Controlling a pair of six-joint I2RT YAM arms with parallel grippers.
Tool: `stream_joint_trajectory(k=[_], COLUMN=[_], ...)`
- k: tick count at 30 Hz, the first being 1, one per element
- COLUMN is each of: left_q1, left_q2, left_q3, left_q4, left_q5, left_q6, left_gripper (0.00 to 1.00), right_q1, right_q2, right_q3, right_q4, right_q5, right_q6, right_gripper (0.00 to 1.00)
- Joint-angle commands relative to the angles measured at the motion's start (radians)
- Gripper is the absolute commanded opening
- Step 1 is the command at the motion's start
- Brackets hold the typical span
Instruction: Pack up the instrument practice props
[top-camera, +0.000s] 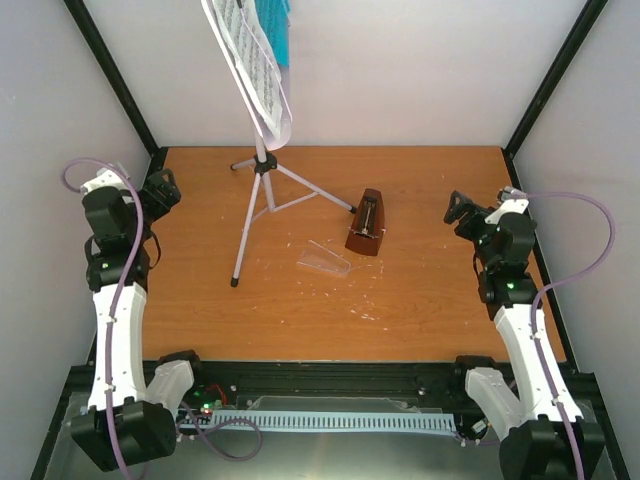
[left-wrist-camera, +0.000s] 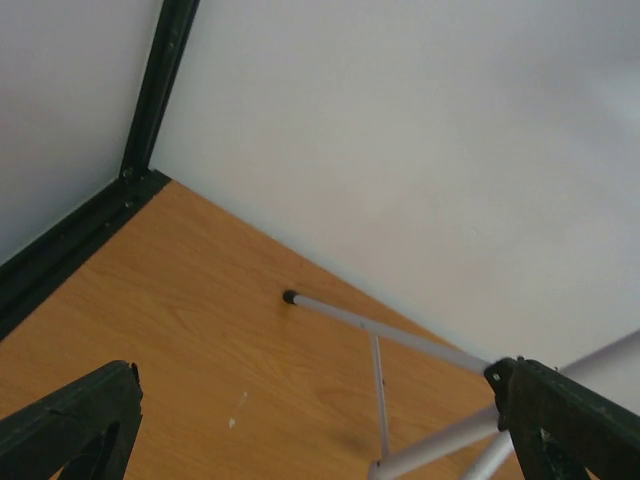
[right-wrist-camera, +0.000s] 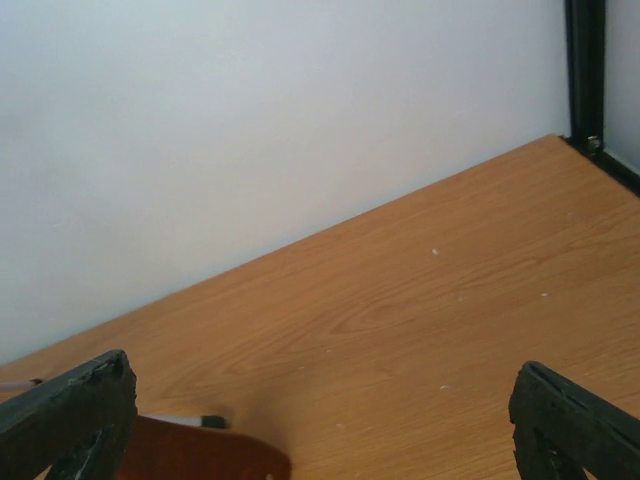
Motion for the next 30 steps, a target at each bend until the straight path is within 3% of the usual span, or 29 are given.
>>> stream_joint_trajectory(k=[1, 9, 16, 21, 24, 30], left_q1=[0.004, 0.004, 0.002, 0.001, 0.001, 0.001], left_q2=[0.007, -0.047, -0.038, -0.052, -0.068, -0.089], left_q3=[0.093, 0.098, -0.048, -0.138, -0.196, -0.206], left_q4=[-0.136, -0.106, 0.017, 0.078, 0.151, 0.147], left_q5=[0.083, 0.121, 0.387, 0.414, 0.396, 0.366], left_q6=[0.026, 0.253, 0.364, 0.396, 0.384, 0.371], left_gripper=[0.99, 0.99, 0.99, 0.99, 0.99, 0.99], right_q1=[-0.002, -0.002, 0.028, 0.242, 0.334, 0.481], right_q2=[-0.005, -0.006, 0.148, 0.298, 0.397, 0.606], right_q3=[0.095, 0.225, 0.325, 0.480, 0.579, 0.732], right_q4=[-0.110, -0.243, -0.373, -0.567, -0.639, -0.739], right_q5=[-0.111, -0.335, -0.529, -0.237, -0.131, 0.082], right_q6=[0.046, -0.043, -0.070, -0.129, -0.114, -0.037], right_gripper=[1.00, 1.00, 1.00, 1.00, 1.00, 1.00])
